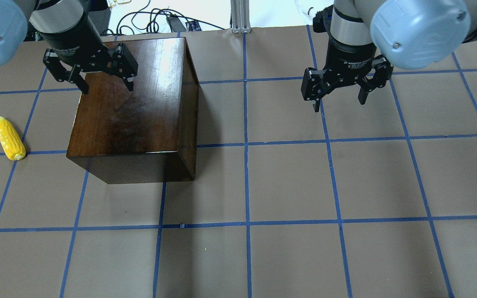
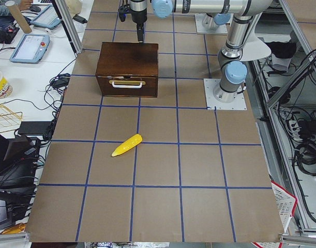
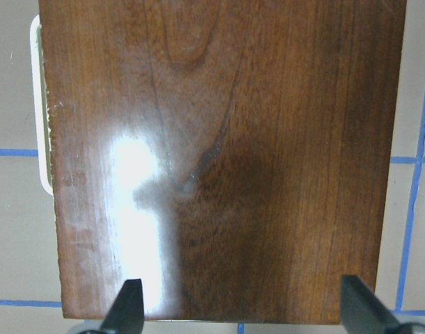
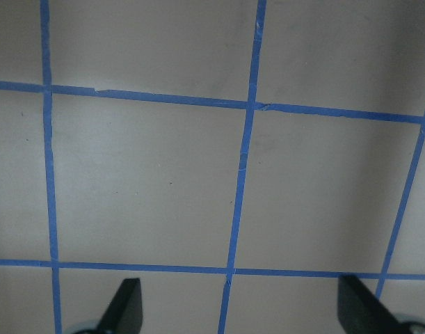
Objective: Open drawer and put corn inside
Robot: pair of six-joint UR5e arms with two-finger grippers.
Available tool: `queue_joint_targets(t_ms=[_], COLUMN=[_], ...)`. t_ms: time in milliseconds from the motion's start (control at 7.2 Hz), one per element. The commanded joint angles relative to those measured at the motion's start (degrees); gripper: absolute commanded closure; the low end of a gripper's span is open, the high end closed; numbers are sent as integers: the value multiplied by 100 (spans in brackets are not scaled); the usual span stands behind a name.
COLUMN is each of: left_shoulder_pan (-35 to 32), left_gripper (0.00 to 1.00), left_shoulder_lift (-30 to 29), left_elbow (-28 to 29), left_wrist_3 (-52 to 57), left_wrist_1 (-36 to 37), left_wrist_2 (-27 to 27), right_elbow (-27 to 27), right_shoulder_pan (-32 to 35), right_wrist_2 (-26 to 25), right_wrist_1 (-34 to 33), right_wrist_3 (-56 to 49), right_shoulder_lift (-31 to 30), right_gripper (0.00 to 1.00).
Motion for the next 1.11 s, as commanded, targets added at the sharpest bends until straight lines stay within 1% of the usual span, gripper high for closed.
queue_joint_targets(t_ms=[0,417,556,972], left_shoulder_pan=[7,77,190,988], left_gripper=[0,0,0,0], left_shoulder_lift=[-50,-67,-85,-93], left_elbow=[-2,6,32,155], left_wrist_3=[33,69,103,252], left_wrist_1=[-8,18,44,132], left_wrist_2=[-21,-4,-13,-30], right_elbow=[0,0,0,0], right_shoulder_pan=[0,0,0,0], right_wrist_2=[4,-5,4,-5], right_wrist_1=[0,0,0,0], right_wrist_3=[0,0,0,0], right_shoulder_lift=[0,0,0,0], right_gripper=[0,0,0,0])
